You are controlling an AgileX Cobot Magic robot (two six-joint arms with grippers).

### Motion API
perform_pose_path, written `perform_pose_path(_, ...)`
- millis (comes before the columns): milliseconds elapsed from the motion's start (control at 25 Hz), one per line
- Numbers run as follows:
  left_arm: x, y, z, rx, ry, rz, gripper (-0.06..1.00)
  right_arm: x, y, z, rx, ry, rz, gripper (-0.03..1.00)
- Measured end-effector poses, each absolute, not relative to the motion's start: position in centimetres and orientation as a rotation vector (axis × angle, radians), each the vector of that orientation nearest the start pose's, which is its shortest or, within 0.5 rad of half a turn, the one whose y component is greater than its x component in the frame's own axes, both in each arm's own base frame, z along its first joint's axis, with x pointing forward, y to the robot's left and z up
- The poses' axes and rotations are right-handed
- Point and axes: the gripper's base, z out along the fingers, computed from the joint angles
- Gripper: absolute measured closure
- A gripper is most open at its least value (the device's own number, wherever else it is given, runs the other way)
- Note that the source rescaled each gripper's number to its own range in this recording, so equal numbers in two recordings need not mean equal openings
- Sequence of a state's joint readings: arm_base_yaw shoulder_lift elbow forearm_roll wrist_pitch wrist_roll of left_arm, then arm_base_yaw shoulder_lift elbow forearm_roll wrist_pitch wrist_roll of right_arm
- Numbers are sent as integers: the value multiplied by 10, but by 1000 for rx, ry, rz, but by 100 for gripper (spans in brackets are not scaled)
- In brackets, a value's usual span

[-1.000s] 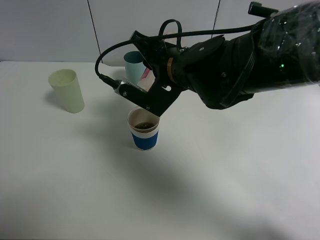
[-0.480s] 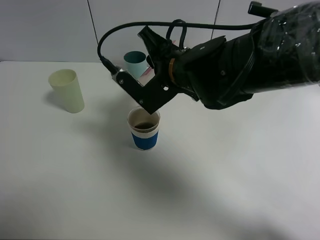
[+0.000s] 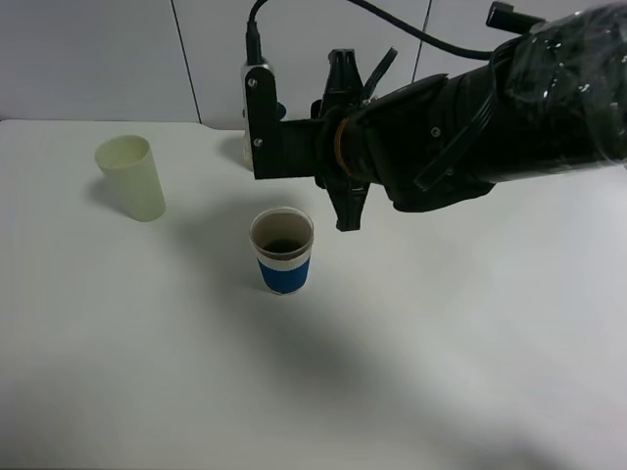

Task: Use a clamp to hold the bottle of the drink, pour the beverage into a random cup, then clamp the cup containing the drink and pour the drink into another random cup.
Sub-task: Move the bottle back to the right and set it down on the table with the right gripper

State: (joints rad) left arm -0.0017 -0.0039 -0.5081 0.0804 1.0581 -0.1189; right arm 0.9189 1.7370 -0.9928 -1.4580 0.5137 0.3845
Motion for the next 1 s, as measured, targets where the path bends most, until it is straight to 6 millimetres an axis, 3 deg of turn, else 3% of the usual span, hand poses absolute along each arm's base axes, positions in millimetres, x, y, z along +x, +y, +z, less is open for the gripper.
perform_pose_path(280,-6,6,280,-123,2024,20,-1,250,256,204,-1424,1754,-420,97)
perform_pose_path(560,-6,6,280,-123,2024,20,-1,256,251,200,-1295,1895,-250,97)
perform_pose_path(720,-6,6,280,-123,2024,20,-1,268,239,198,-1172,2004,-144,97)
perform_pose_path(1000,-6,6,280,-123,2024,20,-1,279,229,197,-1088,2049,-47,97)
